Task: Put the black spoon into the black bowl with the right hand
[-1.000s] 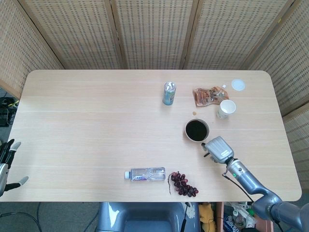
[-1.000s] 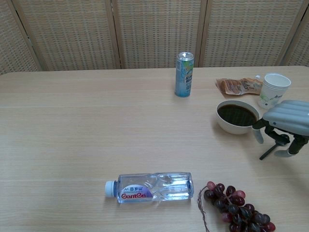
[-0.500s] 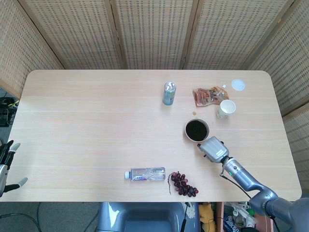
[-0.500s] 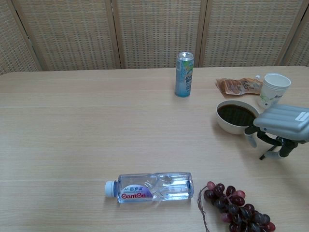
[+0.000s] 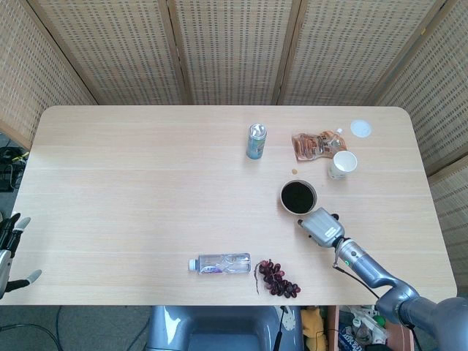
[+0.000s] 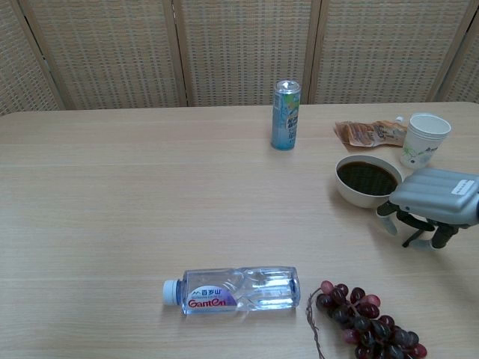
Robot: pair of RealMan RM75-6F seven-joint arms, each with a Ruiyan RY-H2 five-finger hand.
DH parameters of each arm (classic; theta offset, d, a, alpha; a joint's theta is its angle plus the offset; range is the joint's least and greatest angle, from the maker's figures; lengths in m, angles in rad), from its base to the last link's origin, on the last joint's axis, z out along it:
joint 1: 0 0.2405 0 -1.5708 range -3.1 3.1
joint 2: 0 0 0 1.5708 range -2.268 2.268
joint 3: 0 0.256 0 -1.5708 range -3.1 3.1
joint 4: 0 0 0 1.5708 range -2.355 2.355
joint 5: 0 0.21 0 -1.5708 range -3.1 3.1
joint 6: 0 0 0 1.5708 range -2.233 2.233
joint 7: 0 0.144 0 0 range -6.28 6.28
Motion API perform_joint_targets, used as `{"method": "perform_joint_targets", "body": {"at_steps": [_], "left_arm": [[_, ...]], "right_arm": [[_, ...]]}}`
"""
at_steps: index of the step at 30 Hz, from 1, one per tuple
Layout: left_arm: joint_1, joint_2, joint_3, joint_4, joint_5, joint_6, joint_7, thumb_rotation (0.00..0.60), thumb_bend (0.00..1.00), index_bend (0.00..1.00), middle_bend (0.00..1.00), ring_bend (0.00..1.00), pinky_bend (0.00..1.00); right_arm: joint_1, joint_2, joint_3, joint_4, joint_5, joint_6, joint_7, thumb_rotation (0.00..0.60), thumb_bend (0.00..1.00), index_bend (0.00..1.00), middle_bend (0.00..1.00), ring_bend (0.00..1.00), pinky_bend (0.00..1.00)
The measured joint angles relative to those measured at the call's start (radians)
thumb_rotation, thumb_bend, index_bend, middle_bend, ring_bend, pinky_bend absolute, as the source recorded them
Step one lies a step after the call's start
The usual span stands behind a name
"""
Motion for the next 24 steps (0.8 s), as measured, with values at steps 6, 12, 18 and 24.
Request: {"method": "perform_joint_targets", "body": {"at_steps": [6, 12, 18, 24], "left_arm": [[-0.001, 0.0, -0.001, -0.001, 0.001, 0.0, 0.001, 0.6, 0.04, 0.0, 0.0, 0.0, 0.0], [-0.002, 0.0, -0.001, -0.003, 0.001, -0.002, 0.002, 0.6, 0.04, 0.0, 0.0, 0.0, 0.0], [-0.003, 0.0, 0.0, -0.004, 0.004, -0.004, 0.002, 0.6, 0.03, 0.0, 0.0, 0.0, 0.0], [-0.001, 0.001, 0.0, -0.005, 0.006, 0.0, 0.0, 0.6, 0.04, 0.0, 0.0, 0.0, 0.0]], "right_arm": [[0.0, -0.001, -0.003, 0.012, 0.002, -0.007, 0.003, 0.6, 0.47, 0.51, 0.88, 0.92, 1.0], [-0.003, 0.001, -0.006, 0.017, 0.004, -0.006, 0.005, 0.6, 0.47, 0.53, 0.88, 0.92, 1.0], [-0.013, 0.002, -0.013, 0.018, 0.004, -0.002, 0.009, 0.6, 0.47, 0.53, 0.88, 0.92, 1.0], [-0.02, -0.001, -0.02, 0.017, 0.001, 0.001, 0.01, 0.6, 0.47, 0.53, 0.88, 0.92, 1.0]]}}
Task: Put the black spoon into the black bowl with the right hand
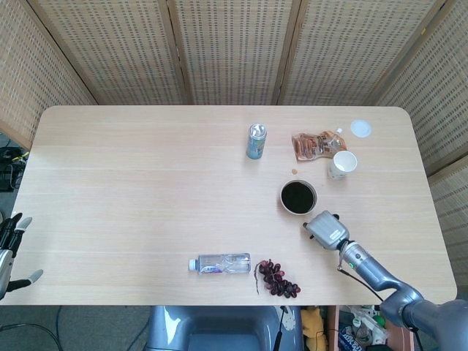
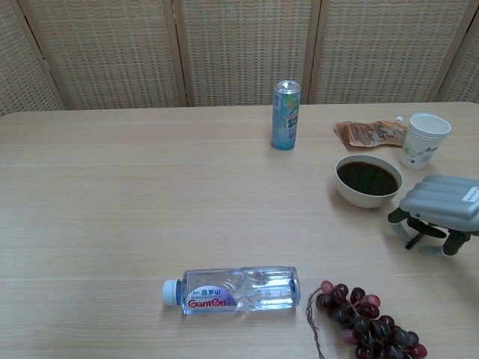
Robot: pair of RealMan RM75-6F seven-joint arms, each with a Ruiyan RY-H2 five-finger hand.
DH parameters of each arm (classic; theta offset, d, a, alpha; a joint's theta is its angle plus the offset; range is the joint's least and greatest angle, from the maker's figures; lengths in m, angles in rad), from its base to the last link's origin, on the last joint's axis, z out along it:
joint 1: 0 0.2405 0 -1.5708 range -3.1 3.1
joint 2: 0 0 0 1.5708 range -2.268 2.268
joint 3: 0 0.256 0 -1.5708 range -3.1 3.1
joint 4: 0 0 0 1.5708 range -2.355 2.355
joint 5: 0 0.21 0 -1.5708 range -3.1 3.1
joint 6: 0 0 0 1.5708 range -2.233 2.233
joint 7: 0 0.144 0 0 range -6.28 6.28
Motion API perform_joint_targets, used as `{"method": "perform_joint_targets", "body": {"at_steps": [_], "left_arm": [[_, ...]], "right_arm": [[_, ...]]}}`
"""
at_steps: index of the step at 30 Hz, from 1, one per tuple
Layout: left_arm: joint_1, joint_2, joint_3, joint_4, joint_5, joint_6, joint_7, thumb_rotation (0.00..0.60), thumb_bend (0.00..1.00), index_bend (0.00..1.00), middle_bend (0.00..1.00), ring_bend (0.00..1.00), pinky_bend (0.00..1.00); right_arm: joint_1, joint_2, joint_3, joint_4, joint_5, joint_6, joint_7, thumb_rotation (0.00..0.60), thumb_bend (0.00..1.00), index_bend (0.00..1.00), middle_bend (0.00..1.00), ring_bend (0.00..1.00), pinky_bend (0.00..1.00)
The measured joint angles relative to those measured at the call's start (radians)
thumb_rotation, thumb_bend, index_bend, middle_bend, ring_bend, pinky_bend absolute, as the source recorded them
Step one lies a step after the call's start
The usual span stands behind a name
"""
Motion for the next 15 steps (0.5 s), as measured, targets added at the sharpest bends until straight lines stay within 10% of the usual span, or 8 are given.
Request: {"method": "perform_joint_targets", "body": {"at_steps": [15], "left_arm": [[0.005, -0.002, 0.002, 0.003, -0.002, 0.003, -0.003, 0.6, 0.04, 0.0, 0.0, 0.0, 0.0]], "right_arm": [[0.007, -0.009, 0.0, 0.006, -0.003, -0.013, -0.006, 0.6, 0.47, 0.54, 0.88, 0.92, 1.0]]}}
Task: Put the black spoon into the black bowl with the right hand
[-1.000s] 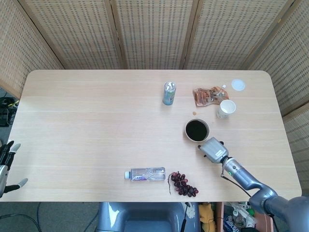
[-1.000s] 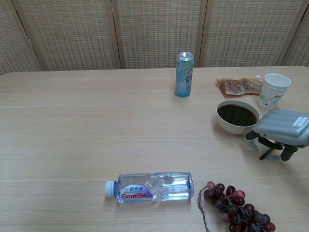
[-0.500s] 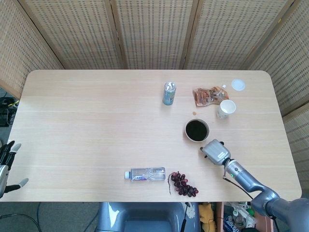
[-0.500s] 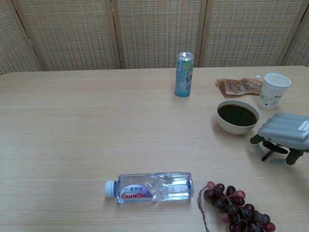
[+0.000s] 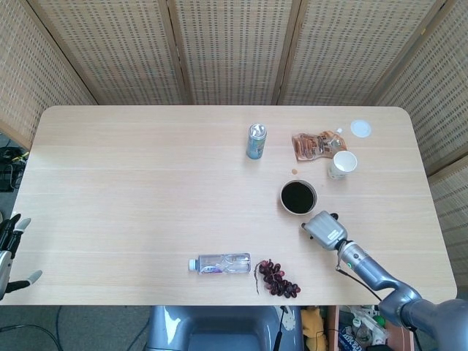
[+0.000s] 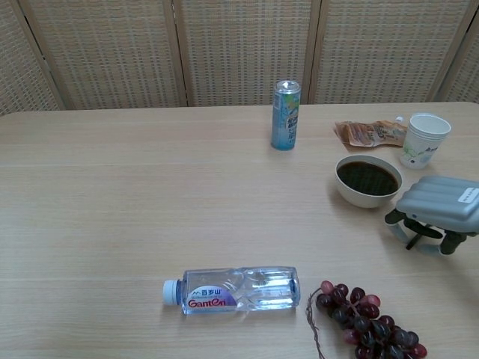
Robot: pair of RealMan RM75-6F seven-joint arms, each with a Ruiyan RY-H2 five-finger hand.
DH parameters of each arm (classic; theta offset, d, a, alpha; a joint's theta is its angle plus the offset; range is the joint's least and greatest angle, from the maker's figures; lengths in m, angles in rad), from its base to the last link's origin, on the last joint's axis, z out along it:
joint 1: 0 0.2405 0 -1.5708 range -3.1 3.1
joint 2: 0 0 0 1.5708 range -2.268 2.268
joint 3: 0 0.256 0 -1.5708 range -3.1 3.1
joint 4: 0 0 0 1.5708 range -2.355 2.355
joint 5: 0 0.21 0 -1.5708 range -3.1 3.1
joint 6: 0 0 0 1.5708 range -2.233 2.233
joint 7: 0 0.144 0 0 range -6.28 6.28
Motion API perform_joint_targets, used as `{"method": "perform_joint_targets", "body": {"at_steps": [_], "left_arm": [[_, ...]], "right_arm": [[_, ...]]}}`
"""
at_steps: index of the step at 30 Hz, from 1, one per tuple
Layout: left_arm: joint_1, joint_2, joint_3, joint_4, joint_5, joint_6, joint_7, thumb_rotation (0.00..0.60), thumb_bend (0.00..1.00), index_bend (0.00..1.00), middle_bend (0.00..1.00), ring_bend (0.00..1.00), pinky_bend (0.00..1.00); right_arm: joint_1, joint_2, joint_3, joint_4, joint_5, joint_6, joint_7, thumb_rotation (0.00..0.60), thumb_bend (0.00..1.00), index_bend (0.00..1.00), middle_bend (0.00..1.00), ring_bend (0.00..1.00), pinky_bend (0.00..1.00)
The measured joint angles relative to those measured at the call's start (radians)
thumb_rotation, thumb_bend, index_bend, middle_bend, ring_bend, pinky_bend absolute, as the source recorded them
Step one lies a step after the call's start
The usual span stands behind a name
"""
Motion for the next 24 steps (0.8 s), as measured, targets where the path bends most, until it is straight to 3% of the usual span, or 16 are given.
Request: {"method": "perform_joint_targets", "body": {"at_steps": [13, 24], "left_arm": [[0.0, -0.001, 0.0, 0.007, -0.003, -0.004, -0.007, 0.6, 0.03, 0.0, 0.0, 0.0, 0.0], [0.002, -0.002, 0.001, 0.012, -0.001, -0.004, -0.013, 0.6, 0.03, 0.0, 0.0, 0.0, 0.0]], "right_arm": [[0.0, -0.014, -0.002, 0.012, 0.004, -0.012, 0.003, 0.6, 0.47, 0.59, 0.89, 0.92, 1.0], [-0.016, -0.021, -0.008, 0.018, 0.005, 0.0, 0.029, 0.6, 0.58, 0.67, 0.91, 0.94, 1.0]]}}
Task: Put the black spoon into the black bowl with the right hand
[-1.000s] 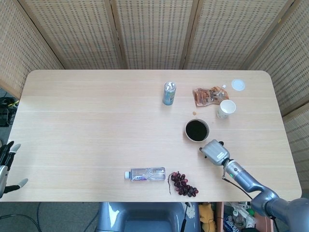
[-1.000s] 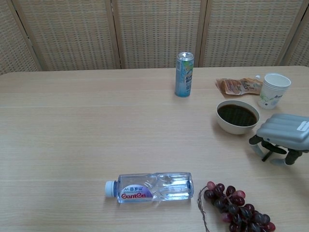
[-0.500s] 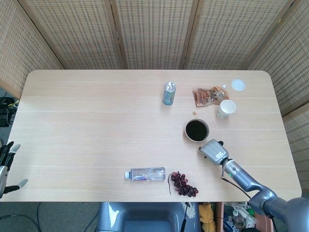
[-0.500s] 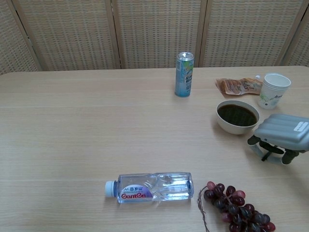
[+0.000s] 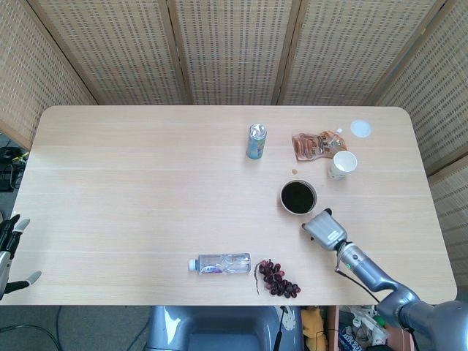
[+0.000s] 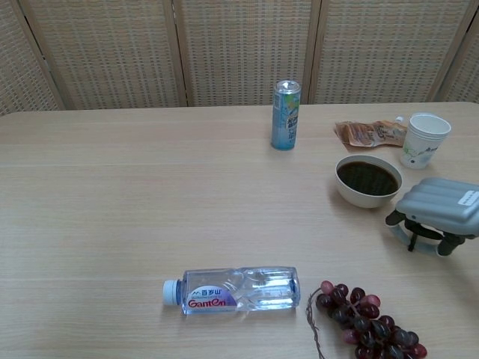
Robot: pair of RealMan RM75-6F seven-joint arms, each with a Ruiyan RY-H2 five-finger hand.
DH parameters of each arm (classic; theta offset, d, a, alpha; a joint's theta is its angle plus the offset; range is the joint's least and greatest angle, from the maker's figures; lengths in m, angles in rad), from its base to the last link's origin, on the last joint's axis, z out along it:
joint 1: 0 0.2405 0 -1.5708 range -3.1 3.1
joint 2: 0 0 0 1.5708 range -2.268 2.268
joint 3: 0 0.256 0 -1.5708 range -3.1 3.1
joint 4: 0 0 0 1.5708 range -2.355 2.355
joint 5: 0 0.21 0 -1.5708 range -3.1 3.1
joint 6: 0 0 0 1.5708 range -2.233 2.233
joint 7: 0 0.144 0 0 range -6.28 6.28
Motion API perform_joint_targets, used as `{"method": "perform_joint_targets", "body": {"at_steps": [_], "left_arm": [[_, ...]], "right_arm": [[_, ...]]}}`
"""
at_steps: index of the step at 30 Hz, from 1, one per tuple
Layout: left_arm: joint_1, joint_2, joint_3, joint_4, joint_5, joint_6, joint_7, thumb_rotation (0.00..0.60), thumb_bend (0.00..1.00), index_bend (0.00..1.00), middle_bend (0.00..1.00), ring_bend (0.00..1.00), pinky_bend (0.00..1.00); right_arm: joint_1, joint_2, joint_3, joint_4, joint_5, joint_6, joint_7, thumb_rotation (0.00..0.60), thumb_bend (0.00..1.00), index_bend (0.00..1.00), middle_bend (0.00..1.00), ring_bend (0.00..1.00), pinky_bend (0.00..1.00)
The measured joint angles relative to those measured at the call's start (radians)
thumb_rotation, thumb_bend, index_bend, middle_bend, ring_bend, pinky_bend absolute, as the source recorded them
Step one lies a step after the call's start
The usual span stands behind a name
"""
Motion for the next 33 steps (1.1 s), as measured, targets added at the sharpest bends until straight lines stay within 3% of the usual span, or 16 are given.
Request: {"method": "perform_joint_targets", "body": {"at_steps": [16, 26, 33], "left_arm": [[0.0, -0.001, -0.002, 0.003, 0.003, 0.003, -0.004, 0.6, 0.04, 0.0, 0.0, 0.0, 0.0], [-0.006, -0.002, -0.003, 0.0, 0.008, -0.001, -0.002, 0.6, 0.04, 0.0, 0.0, 0.0, 0.0], [-0.012, -0.002, -0.004, -0.007, 0.011, -0.006, 0.005, 0.6, 0.04, 0.0, 0.0, 0.0, 0.0]], "right_arm": [[-0.03, 0.004, 0.009, -0.005, 0.015, 0.039, 0.049, 0.6, 0.73, 0.75, 0.93, 0.96, 1.0], [-0.056, 0.038, 0.048, -0.078, 0.063, 0.065, 0.105, 0.6, 0.77, 0.77, 0.93, 0.96, 1.0], [-0.059, 0.103, 0.087, -0.201, 0.09, 0.09, 0.171, 0.6, 0.79, 0.77, 0.94, 0.96, 1.0]]}}
